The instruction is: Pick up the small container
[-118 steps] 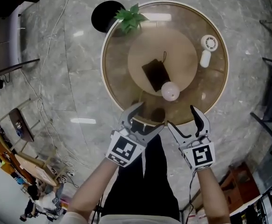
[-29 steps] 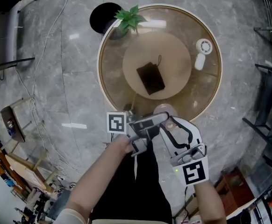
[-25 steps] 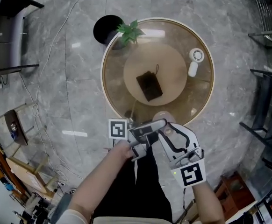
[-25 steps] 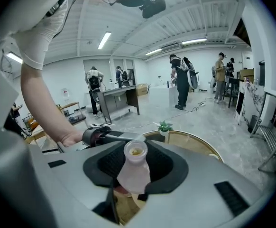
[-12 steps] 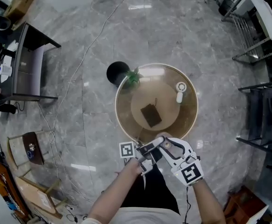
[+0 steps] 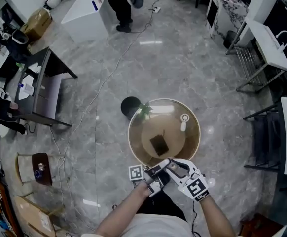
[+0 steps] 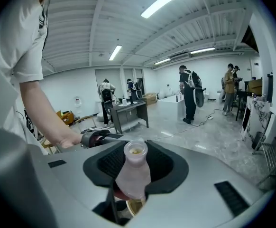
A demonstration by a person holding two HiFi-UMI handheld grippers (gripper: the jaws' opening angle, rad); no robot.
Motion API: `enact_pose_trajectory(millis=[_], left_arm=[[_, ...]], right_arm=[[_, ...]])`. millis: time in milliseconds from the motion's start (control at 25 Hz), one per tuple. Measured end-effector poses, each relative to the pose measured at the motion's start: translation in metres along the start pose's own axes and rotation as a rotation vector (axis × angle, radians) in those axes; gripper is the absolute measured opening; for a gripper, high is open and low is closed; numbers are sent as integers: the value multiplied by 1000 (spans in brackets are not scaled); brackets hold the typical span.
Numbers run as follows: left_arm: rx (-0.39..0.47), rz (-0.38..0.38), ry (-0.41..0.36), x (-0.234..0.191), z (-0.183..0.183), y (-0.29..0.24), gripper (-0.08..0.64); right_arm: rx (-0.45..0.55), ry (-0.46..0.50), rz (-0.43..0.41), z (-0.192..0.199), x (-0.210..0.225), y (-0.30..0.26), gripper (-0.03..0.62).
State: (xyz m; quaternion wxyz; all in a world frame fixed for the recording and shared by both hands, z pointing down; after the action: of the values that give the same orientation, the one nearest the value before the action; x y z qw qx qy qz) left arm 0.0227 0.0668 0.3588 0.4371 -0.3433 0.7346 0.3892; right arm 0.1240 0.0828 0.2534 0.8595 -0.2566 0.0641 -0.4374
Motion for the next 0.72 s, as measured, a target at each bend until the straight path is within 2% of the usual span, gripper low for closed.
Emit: enact_pose_trajectory(millis=[120, 480, 720], left_arm=[[-3, -7, -3, 19, 19, 1, 331], [-35, 31, -17, 91, 69, 12, 331], [-54, 47, -11, 118, 98, 37, 331]], right_arm=[[-1, -10, -6, -16, -13, 19, 149], [60, 44, -6, -72, -66, 64, 149], [94, 64, 16, -90, -110, 79, 149]])
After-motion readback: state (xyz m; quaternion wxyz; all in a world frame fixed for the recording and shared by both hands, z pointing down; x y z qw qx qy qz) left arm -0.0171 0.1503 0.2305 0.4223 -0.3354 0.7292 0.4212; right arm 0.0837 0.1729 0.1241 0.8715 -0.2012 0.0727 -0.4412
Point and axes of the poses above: the fingertips, and each gripper's own axes: y backward along the fingers, x to its right, z out of its underside, the point moved 8 cm from there along y, backward along the fingers, and after that the axes turned 3 degrees about -x, right-handed, at the moved point
